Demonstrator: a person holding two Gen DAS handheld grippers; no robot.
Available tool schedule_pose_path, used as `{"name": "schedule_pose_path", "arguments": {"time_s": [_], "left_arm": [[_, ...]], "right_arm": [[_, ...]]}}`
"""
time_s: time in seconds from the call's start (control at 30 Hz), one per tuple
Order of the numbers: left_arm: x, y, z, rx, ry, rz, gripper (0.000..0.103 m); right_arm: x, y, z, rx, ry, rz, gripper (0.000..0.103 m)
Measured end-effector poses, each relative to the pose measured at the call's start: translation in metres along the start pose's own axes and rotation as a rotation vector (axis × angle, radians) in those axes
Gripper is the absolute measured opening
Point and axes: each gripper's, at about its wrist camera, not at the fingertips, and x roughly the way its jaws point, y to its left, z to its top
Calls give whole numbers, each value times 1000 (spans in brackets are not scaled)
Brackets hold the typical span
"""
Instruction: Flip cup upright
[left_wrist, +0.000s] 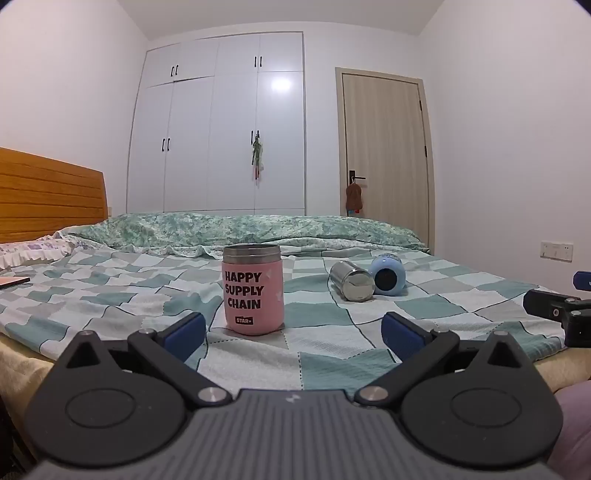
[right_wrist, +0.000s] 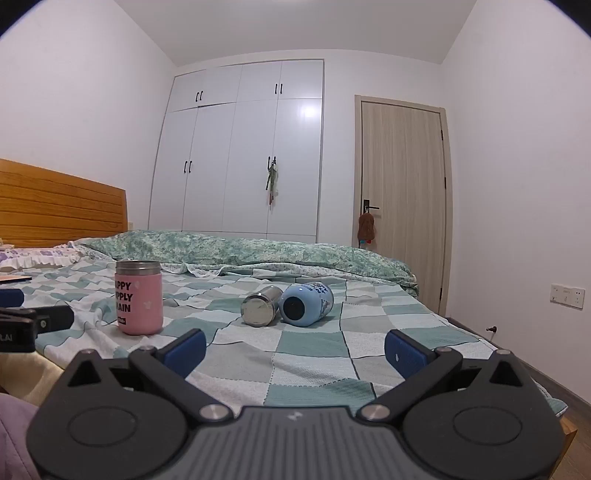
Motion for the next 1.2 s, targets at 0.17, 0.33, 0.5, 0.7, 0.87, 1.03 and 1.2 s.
{"name": "schedule_pose_path", "arguments": {"time_s": [0.17,0.33,0.5,0.7,0.87,1.03,1.2], "left_arm": [[-1,-1,0,0,1,1,103],[0,0,0,-2,1,1,103],[2,-1,-3,4,-2,0,103],[1,-2,-2,5,-1,1,103],[0,-3,-1,5,1,0,103],[0,-3,-1,5,1,1,103],[0,-3,-1,4,1,1,103]], "right_arm": [[0,0,0,-1,2,0,103],[1,0,0,0,2,0,103],[1,0,0,-1,3,0,103],[1,1,0,-1,4,0,103],[1,0,0,-1,4,0,103],[1,0,0,-1,4,0,103],[1,0,0,-1,5,0,103]]}}
